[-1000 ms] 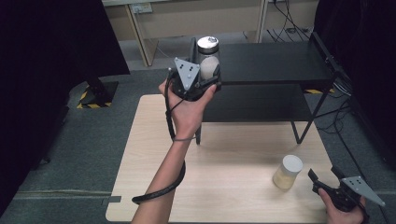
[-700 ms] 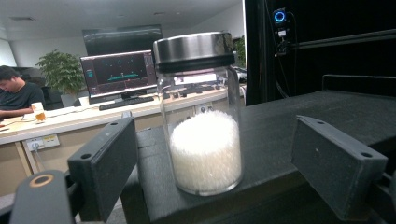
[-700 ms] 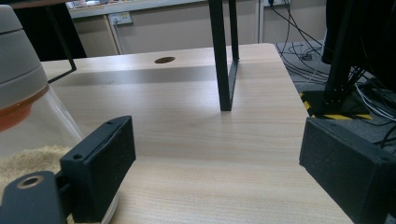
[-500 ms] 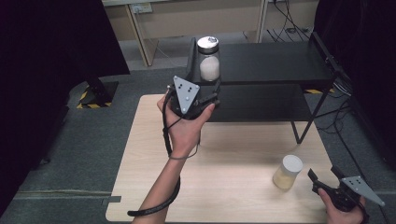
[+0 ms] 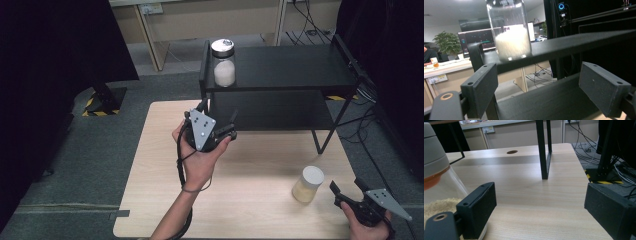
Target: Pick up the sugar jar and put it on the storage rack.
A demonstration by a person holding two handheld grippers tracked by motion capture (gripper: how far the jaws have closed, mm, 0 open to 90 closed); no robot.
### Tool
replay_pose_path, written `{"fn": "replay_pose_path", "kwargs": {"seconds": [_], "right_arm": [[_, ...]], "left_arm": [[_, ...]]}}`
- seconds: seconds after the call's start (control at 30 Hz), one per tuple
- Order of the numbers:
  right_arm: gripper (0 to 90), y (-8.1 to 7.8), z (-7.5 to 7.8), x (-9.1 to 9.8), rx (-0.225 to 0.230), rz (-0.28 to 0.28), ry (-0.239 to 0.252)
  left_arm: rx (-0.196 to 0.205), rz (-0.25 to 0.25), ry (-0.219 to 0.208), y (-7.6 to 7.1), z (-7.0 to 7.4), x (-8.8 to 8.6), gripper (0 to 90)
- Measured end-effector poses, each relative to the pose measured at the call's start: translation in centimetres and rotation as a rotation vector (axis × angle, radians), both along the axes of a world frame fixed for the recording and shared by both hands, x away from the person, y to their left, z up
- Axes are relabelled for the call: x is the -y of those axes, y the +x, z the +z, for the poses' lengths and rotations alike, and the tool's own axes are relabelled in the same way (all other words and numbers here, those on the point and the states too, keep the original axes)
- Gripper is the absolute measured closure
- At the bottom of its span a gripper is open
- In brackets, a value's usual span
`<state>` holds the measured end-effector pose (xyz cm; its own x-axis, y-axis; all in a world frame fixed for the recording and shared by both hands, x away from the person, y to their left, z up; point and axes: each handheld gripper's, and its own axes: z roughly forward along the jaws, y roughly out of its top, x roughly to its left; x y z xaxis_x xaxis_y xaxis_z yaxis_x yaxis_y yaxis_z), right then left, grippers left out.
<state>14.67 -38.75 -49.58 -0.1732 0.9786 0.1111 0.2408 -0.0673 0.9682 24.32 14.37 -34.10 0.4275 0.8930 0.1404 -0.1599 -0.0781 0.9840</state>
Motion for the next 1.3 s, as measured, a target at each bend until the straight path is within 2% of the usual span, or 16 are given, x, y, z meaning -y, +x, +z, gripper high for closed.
{"fn": "replay_pose_path", "kwargs": {"seconds": [0.37, 0.57, 0.87, 1.3], "right_arm": [[10.8, 0.0, 0.0, 0.0, 0.001, 0.000, -0.002], [10.8, 0.0, 0.0, -0.1, 0.001, 0.000, -0.005], [10.8, 0.0, 0.0, -0.1, 0.002, -0.001, -0.005], [10.8, 0.0, 0.0, -0.1, 0.003, 0.000, -0.007]], "left_arm": [[0.014, -0.036, 0.001, -1.2, -3.7, -0.6, 14.4], [0.004, -0.044, 0.008, -1.7, -5.7, -1.2, 14.0], [0.006, -0.050, 0.015, -2.2, -7.9, -1.5, 13.9], [-0.033, -0.051, 0.023, -2.6, -10.5, -1.9, 13.4]]}}
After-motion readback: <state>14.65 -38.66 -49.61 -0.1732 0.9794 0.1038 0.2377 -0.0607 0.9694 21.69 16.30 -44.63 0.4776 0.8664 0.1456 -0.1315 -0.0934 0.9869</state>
